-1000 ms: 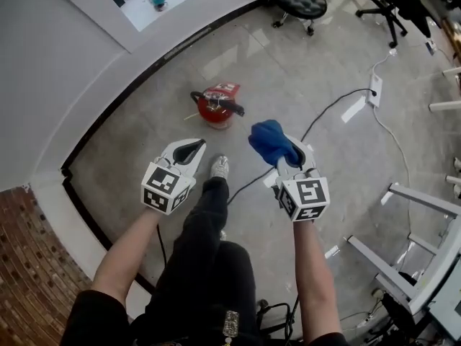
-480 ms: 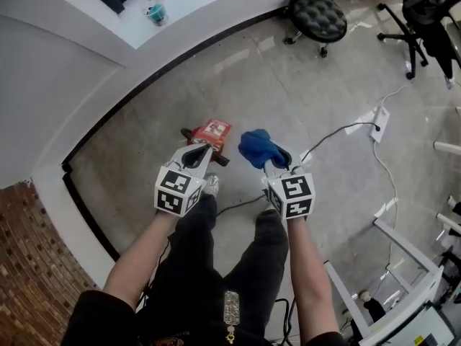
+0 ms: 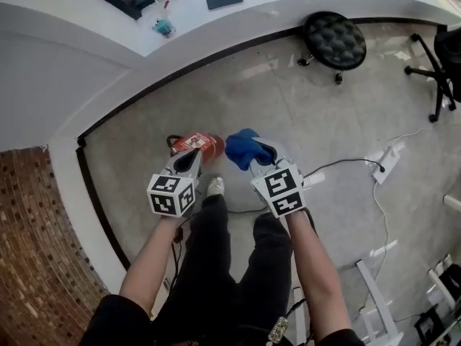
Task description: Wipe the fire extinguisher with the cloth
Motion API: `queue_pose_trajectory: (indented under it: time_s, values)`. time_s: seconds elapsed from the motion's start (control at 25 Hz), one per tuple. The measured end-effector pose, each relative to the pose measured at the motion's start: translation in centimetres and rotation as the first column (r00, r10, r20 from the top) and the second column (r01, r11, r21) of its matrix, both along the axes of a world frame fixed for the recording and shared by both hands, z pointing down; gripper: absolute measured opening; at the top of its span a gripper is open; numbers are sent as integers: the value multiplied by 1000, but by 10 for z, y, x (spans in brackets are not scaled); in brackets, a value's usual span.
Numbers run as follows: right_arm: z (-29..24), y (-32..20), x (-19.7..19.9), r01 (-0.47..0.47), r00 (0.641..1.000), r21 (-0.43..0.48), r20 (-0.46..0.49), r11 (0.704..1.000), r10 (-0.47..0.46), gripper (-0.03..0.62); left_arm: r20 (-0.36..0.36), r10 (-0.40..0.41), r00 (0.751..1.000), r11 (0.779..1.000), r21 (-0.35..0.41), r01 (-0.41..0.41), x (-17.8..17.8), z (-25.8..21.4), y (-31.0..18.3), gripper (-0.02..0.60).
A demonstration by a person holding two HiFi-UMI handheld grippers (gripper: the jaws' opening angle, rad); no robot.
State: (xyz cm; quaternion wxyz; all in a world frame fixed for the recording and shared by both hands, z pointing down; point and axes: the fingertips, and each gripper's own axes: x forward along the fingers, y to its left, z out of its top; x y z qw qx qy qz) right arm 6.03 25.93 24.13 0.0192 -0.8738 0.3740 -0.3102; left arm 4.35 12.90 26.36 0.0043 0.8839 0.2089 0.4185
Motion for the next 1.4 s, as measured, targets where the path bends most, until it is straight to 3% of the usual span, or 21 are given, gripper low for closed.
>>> queue_pose_trajectory:
  time_s: [0.16,0.28,0.44,0.6,0.68,0.92,1.04,1.12,1.24,1.32,1.4]
  values:
    - [10,2,38,72,997,15,-3,997,-72,26,0,-132,991,991,1,132,22,4,-7,6]
    - [21,-15,68,214,977,-1,0,977,-214,26,12,-287,958,958,-22,287,27,20,-12,6]
    - [28,-70,99,412,911,-30,-17,911,-412,27,38,-435,899,898,-55,437,39,39,-33,6]
    - [38,-124,108,573,819,-46,-10,818,-574,26,46,-570,820,816,-81,572,50,43,-60,6]
    - [45,-144,107,653,756,-61,1,755,-654,28,52,-639,768,763,-91,641,50,43,-66,6]
    - [73,-201,117,816,576,-81,35,572,-817,26,110,-808,579,571,-103,815,48,58,-77,6]
    - [89,-217,129,866,497,-92,50,492,-866,28,121,-874,470,461,-97,882,54,64,-78,6]
    - [95,-225,135,894,443,-93,40,438,-896,27,107,-918,382,373,-95,923,57,62,-79,6]
    - [106,-239,131,938,334,-96,-6,333,-943,28,78,-964,256,249,-92,964,53,60,-71,6]
    - [117,-254,126,956,269,-111,-52,273,-962,28,67,-975,211,204,-96,974,54,68,-64,6]
    - [127,-270,113,970,210,-104,-91,219,-973,28,42,-981,192,187,-94,978,53,77,-59,6]
